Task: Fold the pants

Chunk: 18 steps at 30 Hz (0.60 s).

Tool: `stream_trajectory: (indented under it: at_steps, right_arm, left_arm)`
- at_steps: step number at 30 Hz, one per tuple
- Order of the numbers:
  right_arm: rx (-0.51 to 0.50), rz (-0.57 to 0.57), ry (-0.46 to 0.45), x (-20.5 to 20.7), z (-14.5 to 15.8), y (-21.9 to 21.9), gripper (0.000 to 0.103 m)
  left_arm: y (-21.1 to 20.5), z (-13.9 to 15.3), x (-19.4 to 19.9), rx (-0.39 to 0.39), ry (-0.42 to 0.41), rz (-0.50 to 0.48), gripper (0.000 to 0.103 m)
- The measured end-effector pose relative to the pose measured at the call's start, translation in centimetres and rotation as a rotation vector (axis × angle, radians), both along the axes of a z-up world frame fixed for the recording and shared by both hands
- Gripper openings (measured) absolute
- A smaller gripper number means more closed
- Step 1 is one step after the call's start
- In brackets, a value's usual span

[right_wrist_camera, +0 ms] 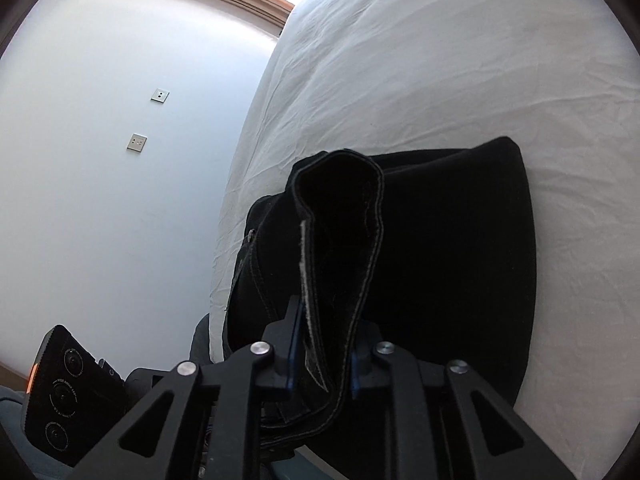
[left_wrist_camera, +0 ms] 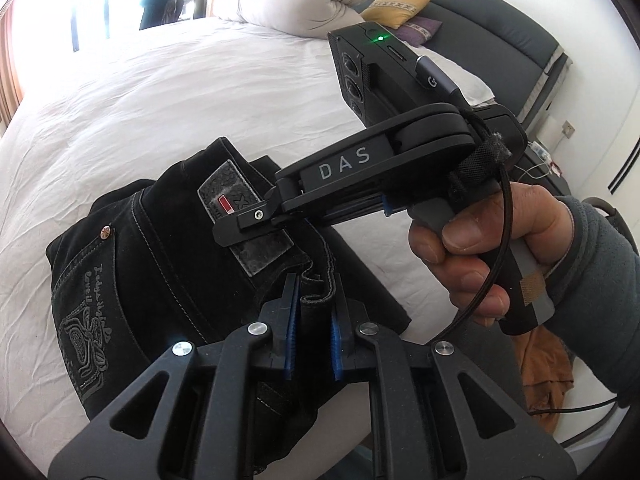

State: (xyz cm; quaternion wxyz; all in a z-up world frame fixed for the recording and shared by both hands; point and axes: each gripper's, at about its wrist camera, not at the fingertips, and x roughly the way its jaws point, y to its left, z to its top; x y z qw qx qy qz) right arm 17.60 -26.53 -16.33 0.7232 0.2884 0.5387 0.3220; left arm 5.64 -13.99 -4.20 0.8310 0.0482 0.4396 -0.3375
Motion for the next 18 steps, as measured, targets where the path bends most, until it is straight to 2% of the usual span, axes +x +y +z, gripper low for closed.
stream_trajectory:
  at_steps: [8, 14, 18]
  right_arm:
    - [-0.014, -0.03, -0.062, 0.2, 1.8, -0.9, 0.016]
    - [-0.008, -0.065, -0.045, -0.1, 0.7, -3.0, 0.016]
    - [0.004, -0.095, -0.03, 0.4, -0.7, -2.3, 0.016]
  left_arm:
    - [-1.5, 0.3, 0.6, -0.038, -0.003, -0.014, 0.011]
    - [-3.1, -1.6, 1.4, -0.036, 0.028, -0.034, 0.011]
    - [-3.7, -3.0, 2.0, -0.035, 0.049, -0.046, 0.011]
